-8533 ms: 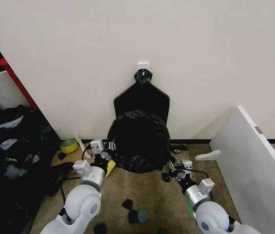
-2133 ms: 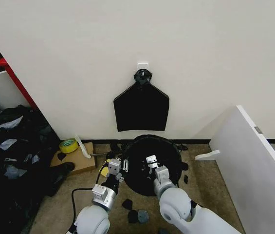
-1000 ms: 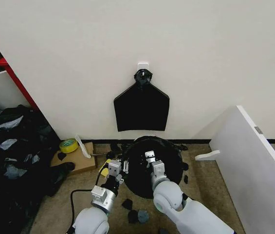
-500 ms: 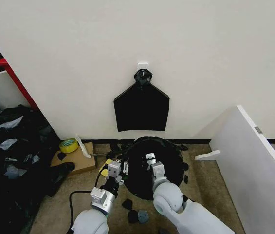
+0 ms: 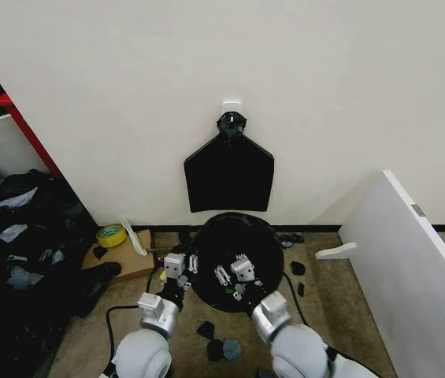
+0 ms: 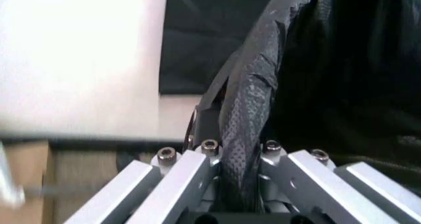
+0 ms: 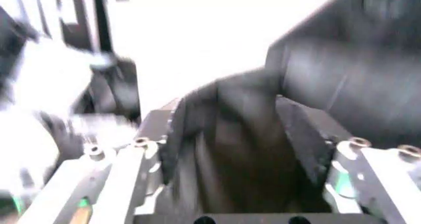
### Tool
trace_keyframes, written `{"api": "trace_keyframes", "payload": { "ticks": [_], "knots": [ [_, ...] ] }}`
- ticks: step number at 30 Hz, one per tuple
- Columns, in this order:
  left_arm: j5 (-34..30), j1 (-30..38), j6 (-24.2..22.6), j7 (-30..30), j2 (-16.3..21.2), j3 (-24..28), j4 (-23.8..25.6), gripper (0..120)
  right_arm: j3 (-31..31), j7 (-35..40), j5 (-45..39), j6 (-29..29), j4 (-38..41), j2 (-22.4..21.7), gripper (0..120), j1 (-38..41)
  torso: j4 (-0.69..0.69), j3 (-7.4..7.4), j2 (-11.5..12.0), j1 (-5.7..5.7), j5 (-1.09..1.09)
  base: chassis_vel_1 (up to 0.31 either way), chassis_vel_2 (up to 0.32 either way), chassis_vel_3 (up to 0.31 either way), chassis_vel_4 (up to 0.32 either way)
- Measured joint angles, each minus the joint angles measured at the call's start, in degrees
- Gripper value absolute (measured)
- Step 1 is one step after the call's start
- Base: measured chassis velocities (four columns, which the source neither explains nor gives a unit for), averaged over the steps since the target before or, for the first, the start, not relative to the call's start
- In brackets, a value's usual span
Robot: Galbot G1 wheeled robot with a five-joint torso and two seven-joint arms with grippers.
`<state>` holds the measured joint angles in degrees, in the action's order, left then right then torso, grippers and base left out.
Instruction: Place the garbage bag over the trash bin.
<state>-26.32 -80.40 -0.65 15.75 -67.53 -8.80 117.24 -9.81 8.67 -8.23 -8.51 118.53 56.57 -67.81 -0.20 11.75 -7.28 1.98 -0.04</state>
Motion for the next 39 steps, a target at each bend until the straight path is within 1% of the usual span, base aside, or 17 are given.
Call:
{"api": "trace_keyframes", "payload": {
  "ticks": [2,4,5,6,9,10,12,13,14,15,16,21,25,28,33,34,39],
  "knots": [
    [-3.7,-0.9,-3.4,1.7,-0.7,0.0,1.7,1,2.6,-1.8,5.0,-4.1,0.5,1.1,66,-0.3,0.06,0.0,0.0,0.0,-0.03,0.0,0.0,0.0,0.0],
    [-7.4,-1.0,-7.3,3.5,-0.8,-0.1,3.1,1,6.2,-1.6,9.3,-5.7,1.5,3.0,72,-1.5,0.01,0.0,0.0,0.0,0.02,0.0,0.0,0.0,0.0],
    [-9.9,-1.1,-10.6,5.1,-0.7,-0.3,4.2,1,8.1,-0.8,11.4,-5.8,2.3,4.5,79,-2.2,-0.01,0.0,0.0,0.0,-0.03,0.0,0.0,0.0,0.0],
    [-9.9,-1.1,-10.6,5.1,-0.7,-0.3,4.2,1,8.1,-0.8,11.4,-5.8,2.3,4.5,79,-2.2,-0.01,0.0,0.0,0.0,-0.03,0.0,0.0,0.0,0.0],
    [-13.7,-1.2,-15.4,8.0,-0.4,-0.5,5.7,1,10.9,0.7,13.3,-5.5,3.8,6.7,87,-3.1,0.01,0.0,0.0,0.0,-0.01,0.0,0.0,0.0,0.0],
    [-13.7,-1.2,-15.4,8.0,-0.4,-0.5,5.7,1,10.9,0.7,13.3,-5.5,3.8,6.7,87,-3.1,0.01,0.0,0.0,0.0,-0.01,0.0,0.0,0.0,0.0],
    [-16.8,-1.2,-20.7,11.4,-0.1,-0.5,6.6,1,13.6,2.2,13.7,-4.6,5.3,9.4,98,-3.7,0.0,0.0,0.0,0.0,0.01,0.0,0.0,0.0,0.0],
    [-18.8,-1.1,-23.7,13.9,0.1,-0.4,6.9,1,14.4,2.8,13.6,-4.2,5.8,10.5,100,-4.0,0.01,0.0,0.0,0.0,-0.01,0.0,0.0,0.0,0.0],
    [-18.8,-1.1,-23.7,13.9,0.1,-0.4,6.9,1,14.4,2.8,13.6,-4.2,5.8,10.5,100,-4.0,0.01,0.0,0.0,0.0,-0.01,0.0,0.0,0.0,0.0],
    [-21.2,-0.9,-27.3,17.0,0.1,-0.3,7.1,1,14.8,3.1,13.2,-4.0,6.2,11.6,100,-4.4,0.02,0.0,0.0,0.0,-0.01,0.0,0.0,0.0,0.0],
    [-21.8,-0.7,-28.6,18.4,-0.1,-0.1,6.8,1,14.9,3.3,13.1,-3.9,6.4,12.1,100,-4.9,0.02,0.0,0.0,0.01,0.0,0.0,0.0,0.0,0.0],
    [-22.2,-0.1,-28.4,19.4,-0.7,0.1,3.2,1,14.6,3.4,12.6,-3.9,6.5,13.5,100,-6.4,0.01,0.0,0.0,0.01,-0.01,0.0,0.0,0.0,0.0],
    [-21.2,0.5,-25.2,19.0,-1.6,0.3,-0.5,1,14.4,3.5,12.3,-3.9,5.9,14.0,100,-6.9,0.01,0.0,0.0,0.01,-0.01,0.0,0.0,0.0,0.0],
    [-20.8,0.6,-23.9,18.9,-2.0,0.3,-1.5,1,14.4,3.5,12.3,-3.9,5.7,13.9,100,-6.9,0.01,0.0,0.0,0.01,0.0,0.0,0.0,0.0,0.0],
    [-19.8,0.1,-22.1,19.0,-1.6,0.4,-1.7,19,14.2,3.6,12.0,-3.8,5.4,13.6,100,-7.0,0.01,0.0,0.0,0.01,-0.01,0.0,0.0,0.0,0.0],
    [-19.8,0.1,-22.1,19.0,-1.6,0.4,-1.7,19,14.2,3.6,12.0,-3.8,5.4,13.6,100,-7.0,0.01,0.0,0.0,0.01,-0.01,0.0,0.0,0.0,0.0],
    [-18.0,-0.4,-20.1,18.7,-1.0,0.2,-0.6,41,14.2,3.6,11.8,-3.8,4.7,13.6,100,-6.8,0.01,0.0,0.0,0.01,0.0,0.0,0.0,0.0,0.0]
  ]
}}
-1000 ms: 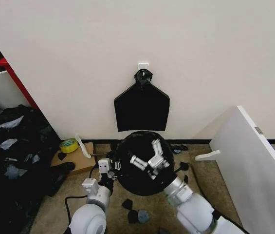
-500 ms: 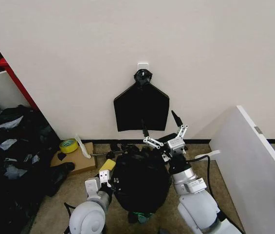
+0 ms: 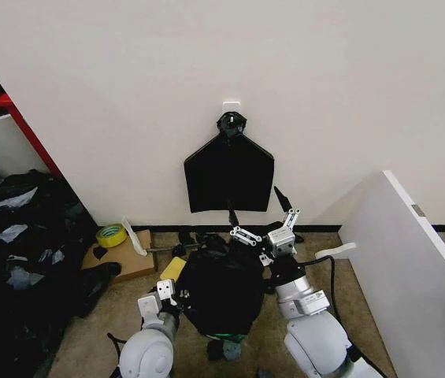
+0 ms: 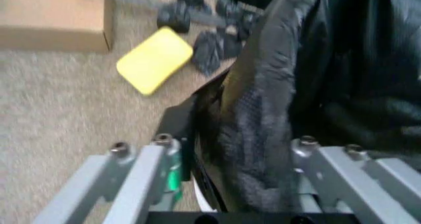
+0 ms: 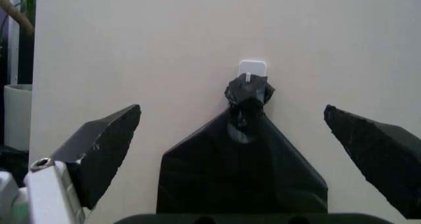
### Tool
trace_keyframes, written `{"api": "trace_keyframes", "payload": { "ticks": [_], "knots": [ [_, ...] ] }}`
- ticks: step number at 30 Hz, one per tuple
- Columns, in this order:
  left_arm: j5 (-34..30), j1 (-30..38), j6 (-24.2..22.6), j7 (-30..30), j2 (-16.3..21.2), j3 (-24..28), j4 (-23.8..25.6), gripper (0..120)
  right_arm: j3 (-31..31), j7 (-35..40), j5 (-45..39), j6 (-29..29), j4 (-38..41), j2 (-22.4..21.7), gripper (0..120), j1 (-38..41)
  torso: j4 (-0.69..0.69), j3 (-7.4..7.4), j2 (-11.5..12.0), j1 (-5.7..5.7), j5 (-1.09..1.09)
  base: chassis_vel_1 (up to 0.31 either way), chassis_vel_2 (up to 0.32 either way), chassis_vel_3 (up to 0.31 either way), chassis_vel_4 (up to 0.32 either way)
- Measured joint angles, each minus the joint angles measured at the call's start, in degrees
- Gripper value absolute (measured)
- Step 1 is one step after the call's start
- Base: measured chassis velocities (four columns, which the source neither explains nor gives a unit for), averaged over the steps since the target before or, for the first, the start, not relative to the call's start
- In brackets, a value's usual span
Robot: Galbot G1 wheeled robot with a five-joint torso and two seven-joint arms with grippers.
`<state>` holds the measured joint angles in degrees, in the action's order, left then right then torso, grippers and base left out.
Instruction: Place the garbage bag over the trash bin.
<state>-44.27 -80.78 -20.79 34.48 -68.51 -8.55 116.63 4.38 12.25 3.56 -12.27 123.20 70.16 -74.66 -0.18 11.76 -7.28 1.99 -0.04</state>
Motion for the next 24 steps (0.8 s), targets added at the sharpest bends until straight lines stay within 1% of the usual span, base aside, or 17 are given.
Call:
{"api": "trace_keyframes", "payload": {
  "ticks": [3,4,5,6,8,11,12,15,17,19,20,21,23,24],
  "knots": [
    [1.7,-0.5,1.4,-0.9,0.3,0.0,2.6,53,0.2,0.1,-0.5,0.1,-0.2,-0.3,100,0.0,0.0,0.0,0.0,0.0,0.0,0.0,0.0,0.0,0.0],
    [1.7,-0.5,1.4,-0.9,0.3,0.0,2.6,53,0.2,0.1,-0.5,0.1,-0.2,-0.3,100,0.0,0.0,0.0,0.0,0.0,0.0,0.0,0.0,0.0,0.0],
    [2.0,-0.7,1.6,-1.0,0.4,0.0,3.9,58,0.3,0.1,-0.8,0.1,-0.3,-0.4,100,0.0,0.0,0.0,0.0,0.0,0.0,0.0,0.0,0.0,0.0],
    [2.2,-1.1,1.6,-1.1,0.6,0.0,5.2,60,0.4,0.1,-1.0,0.1,-0.3,-0.5,100,0.0,-0.01,0.0,0.0,0.0,0.0,0.0,0.0,0.0,0.0],
    [2.3,-2.0,1.6,-1.0,1.1,-0.2,7.4,70,0.7,0.3,-1.6,0.3,-0.5,-0.7,100,0.0,0.0,0.0,0.0,0.0,-0.01,0.0,0.0,0.0,0.0],
    [1.8,-3.1,0.8,-0.1,1.7,-0.8,9.6,82,1.0,0.5,-2.3,0.4,-0.5,-0.8,100,-0.2,0.0,0.0,0.0,0.0,-0.01,0.0,0.0,0.0,0.0],
    [1.8,-3.1,0.8,-0.1,1.7,-0.8,9.6,82,1.0,0.5,-2.3,0.4,-0.5,-0.8,100,-0.2,0.0,0.0,0.0,0.0,-0.01,0.0,0.0,0.0,0.0],
    [1.2,-3.8,0.0,0.7,1.9,-1.1,10.7,93,1.3,0.7,-2.6,0.5,-0.5,-0.9,100,-0.6,0.0,0.0,0.0,0.0,0.0,0.0,0.0,0.0,0.0],
    [2.0,-4.3,0.7,0.4,1.9,-1.4,12.5,99,1.9,0.7,-2.7,0.5,-0.2,-1.1,100,-1.1,0.0,0.0,0.0,0.0,0.0,0.0,0.0,0.0,0.0],
    [3.2,-4.6,1.5,-0.2,1.9,-1.5,13.2,100,2.1,0.8,-2.9,0.6,0.0,-1.2,100,-1.3,0.0,0.0,0.0,0.0,0.0,0.0,0.0,0.0,0.0],
    [5.8,-5.0,3.5,-1.3,2.0,-1.7,14.1,100,2.5,1.1,-3.2,1.1,0.4,-1.3,100,-1.6,0.0,0.0,0.0,0.0,0.0,0.0,0.0,0.0,0.0],
    [9.7,-5.5,6.3,-2.8,2.0,-1.9,14.8,100,2.9,2.1,-3.7,2.2,1.1,-1.3,100,-2.1,0.0,0.0,0.0,0.0,-0.01,0.0,0.0,0.0,0.0],
    [20.0,-6.9,14.0,-6.9,1.7,-2.6,14.8,100,4.4,3.8,-5.7,5.5,3.2,-1.5,100,-3.5,0.0,0.0,0.0,0.0,-0.01,0.0,0.0,0.0,0.0],
    [23.5,-7.5,17.9,-8.9,1.3,-3.5,14.2,100,5.4,3.7,-6.7,6.2,4.0,-1.6,100,-4.2,0.0,0.0,0.0,0.0,0.0,0.0,0.0,0.0,0.0]
  ]
}}
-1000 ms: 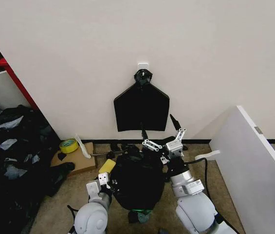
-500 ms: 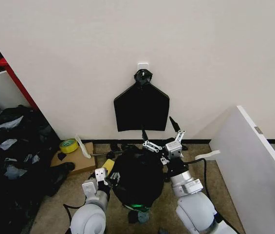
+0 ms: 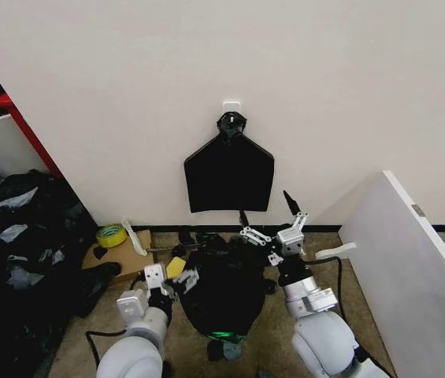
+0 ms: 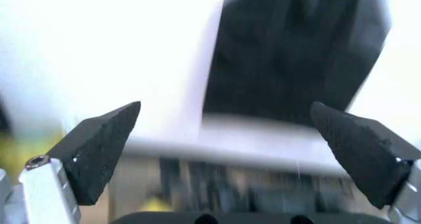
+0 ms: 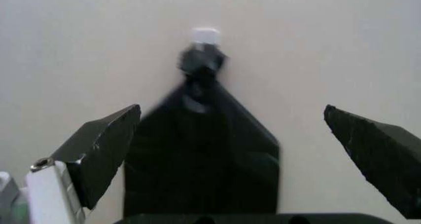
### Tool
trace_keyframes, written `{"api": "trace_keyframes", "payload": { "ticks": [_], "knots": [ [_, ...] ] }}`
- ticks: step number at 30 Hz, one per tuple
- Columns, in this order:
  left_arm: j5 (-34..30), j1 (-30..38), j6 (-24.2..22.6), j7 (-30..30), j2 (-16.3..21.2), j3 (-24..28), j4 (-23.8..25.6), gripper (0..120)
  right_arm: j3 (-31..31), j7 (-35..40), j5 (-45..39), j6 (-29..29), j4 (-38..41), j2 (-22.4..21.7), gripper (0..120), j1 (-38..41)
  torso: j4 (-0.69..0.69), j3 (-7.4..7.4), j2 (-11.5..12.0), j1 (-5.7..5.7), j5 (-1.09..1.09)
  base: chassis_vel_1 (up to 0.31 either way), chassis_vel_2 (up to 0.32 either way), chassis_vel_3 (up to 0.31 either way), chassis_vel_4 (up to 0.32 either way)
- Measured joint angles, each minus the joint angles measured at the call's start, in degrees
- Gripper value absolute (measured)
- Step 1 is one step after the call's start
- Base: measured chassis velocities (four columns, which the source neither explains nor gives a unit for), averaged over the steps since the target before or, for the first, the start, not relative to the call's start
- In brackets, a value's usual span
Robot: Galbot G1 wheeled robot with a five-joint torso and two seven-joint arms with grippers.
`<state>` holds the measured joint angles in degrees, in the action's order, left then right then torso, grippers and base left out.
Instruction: Place the garbage bag over the trash bin.
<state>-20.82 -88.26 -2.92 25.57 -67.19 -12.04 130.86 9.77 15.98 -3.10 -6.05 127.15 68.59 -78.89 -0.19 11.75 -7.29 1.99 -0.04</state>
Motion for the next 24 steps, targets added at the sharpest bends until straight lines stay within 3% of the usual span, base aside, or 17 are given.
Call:
{"api": "trace_keyframes", "payload": {
  "ticks": [2,3,4,8,11,16,24],
  "knots": [
    [5.5,-1.9,8.7,-4.9,-1.9,-4.6,-1.5,100,4.2,-2.4,-0.8,0.1,0.8,0.3,100,-2.0,-0.01,0.0,0.0,0.0,0.01,0.0,0.0,0.0,0.0],
    [5.5,-1.9,8.7,-4.9,-1.9,-4.6,-1.5,100,4.2,-2.4,-0.8,0.1,0.8,0.3,100,-2.0,-0.01,0.0,0.0,0.0,0.01,0.0,0.0,0.0,0.0],
    [7.0,-3.2,12.1,-7.6,-3.3,-7.4,-1.6,100,6.9,-4.3,-0.6,-0.7,0.7,0.7,100,-3.2,0.0,0.0,0.0,0.0,-0.02,0.0,0.0,0.0,0.0],
    [9.3,-5.6,17.4,-12.3,-7.7,-13.2,-0.1,100,14.0,-9.1,0.5,-4.4,-0.1,3.6,100,-6.8,0.0,0.0,0.0,0.0,-0.01,0.0,0.0,0.0,0.0],
    [10.4,-7.4,26.1,-19.8,-11.9,-18.4,-1.2,100,18.3,-11.4,2.6,-7.4,-0.7,9.3,100,-10.7,0.0,0.0,0.0,0.0,-0.01,0.0,0.0,0.0,0.0],
    [8.7,-8.5,28.3,-21.7,-12.4,-18.8,-1.5,100,20.4,-11.5,3.5,-10.5,-2.4,13.0,100,-13.9,-0.01,0.0,0.0,0.0,0.0,0.0,0.0,0.0,0.0],
    [3.9,-7.9,23.6,-20.5,-10.2,-16.4,-1.2,100,24.0,-12.0,3.2,-13.8,-6.4,13.2,100,-13.8,0.0,0.0,0.0,0.0,0.0,0.0,0.0,0.0,0.0]
  ]
}}
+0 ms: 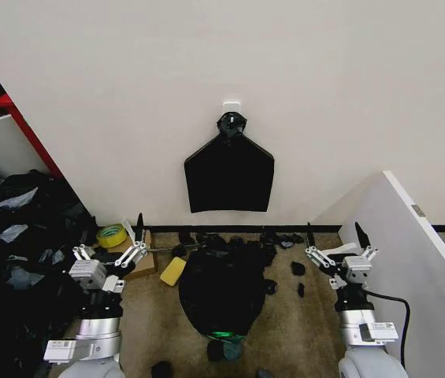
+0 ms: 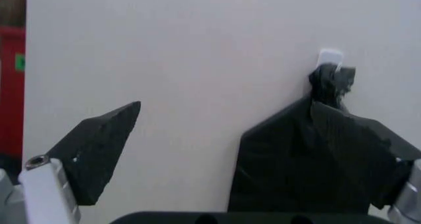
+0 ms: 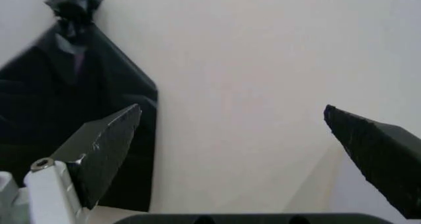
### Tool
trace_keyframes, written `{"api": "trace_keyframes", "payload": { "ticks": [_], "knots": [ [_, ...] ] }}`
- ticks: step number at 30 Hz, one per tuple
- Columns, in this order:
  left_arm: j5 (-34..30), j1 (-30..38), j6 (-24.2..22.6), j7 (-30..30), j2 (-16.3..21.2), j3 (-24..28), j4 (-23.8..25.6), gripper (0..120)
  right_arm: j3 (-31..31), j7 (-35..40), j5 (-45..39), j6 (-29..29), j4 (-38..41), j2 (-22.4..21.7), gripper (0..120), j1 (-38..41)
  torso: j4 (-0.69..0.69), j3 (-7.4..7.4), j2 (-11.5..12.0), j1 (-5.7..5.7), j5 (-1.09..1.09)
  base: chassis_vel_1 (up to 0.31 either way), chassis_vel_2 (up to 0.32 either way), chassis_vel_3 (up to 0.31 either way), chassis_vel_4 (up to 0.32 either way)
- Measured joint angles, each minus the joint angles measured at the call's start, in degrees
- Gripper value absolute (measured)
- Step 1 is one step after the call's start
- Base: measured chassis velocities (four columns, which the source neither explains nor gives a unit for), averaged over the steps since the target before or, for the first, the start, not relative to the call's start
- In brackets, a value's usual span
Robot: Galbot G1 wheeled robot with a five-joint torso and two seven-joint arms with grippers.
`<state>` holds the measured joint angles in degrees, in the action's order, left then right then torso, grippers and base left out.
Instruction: Place the garbage bag over the trash bin.
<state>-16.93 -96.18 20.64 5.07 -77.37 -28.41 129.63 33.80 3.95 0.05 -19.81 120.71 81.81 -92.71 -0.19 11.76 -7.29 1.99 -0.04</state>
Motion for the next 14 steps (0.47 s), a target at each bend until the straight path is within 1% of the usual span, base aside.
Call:
{"api": "trace_keyframes", "payload": {
  "ticks": [6,8,14],
  "knots": [
    [-1.1,0.9,-1.2,0.5,0.6,0.5,-1.3,100,1.8,-1.9,-0.6,-2.3,-2.1,-0.3,100,1.1,0.01,0.0,0.0,0.0,0.0,0.0,0.0,0.0,0.0],
    [-1.8,1.2,-1.1,0.5,1.1,0.6,-2.1,100,2.2,-2.3,-0.7,-3.5,-2.8,-0.4,100,1.4,0.0,0.0,0.0,0.0,0.01,0.0,0.0,0.0,0.0],
    [-4.5,1.0,0.6,0.1,2.1,0.6,-2.3,100,1.9,-1.9,-1.4,-5.4,-2.7,0.6,100,0.6,-0.01,0.0,0.0,0.0,0.0,0.0,0.0,0.0,0.0]
  ]
}}
